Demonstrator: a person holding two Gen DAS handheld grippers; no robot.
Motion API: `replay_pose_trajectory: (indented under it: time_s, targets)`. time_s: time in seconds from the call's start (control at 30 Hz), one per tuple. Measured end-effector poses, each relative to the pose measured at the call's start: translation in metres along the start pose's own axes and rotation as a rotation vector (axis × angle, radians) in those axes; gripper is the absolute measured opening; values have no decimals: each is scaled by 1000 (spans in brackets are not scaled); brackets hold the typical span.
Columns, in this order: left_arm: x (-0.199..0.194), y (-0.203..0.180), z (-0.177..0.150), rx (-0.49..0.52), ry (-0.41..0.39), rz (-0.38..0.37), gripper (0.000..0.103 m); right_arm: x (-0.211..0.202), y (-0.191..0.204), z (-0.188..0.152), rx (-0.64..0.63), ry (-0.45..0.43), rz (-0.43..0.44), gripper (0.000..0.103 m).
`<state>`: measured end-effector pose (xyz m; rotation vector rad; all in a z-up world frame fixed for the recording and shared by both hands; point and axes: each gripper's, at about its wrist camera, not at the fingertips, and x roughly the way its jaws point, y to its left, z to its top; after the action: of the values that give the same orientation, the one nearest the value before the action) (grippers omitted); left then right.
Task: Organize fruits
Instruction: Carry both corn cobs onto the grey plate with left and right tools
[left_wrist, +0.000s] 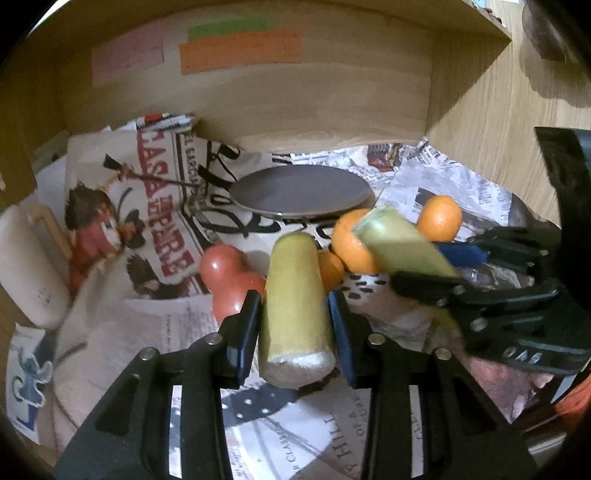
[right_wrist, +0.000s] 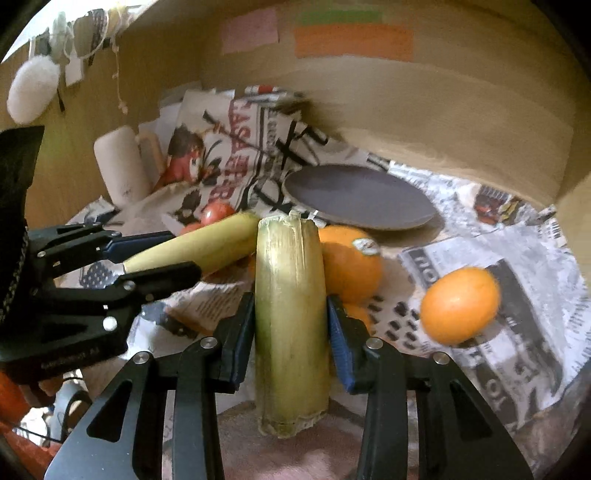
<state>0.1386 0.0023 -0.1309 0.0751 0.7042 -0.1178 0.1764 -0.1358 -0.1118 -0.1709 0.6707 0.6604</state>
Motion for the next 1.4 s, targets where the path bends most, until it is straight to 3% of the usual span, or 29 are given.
replay_pose_trajectory:
  time_s: [0.53, 1.4]
  targets:
    - [-10, 13, 46, 28, -89, 4, 37, -26, -25, 37, -14, -97, -84, 35]
    - [36, 22, 137, 29, -129, -27, 37, 29, -74, 89, -3, -44, -100, 35]
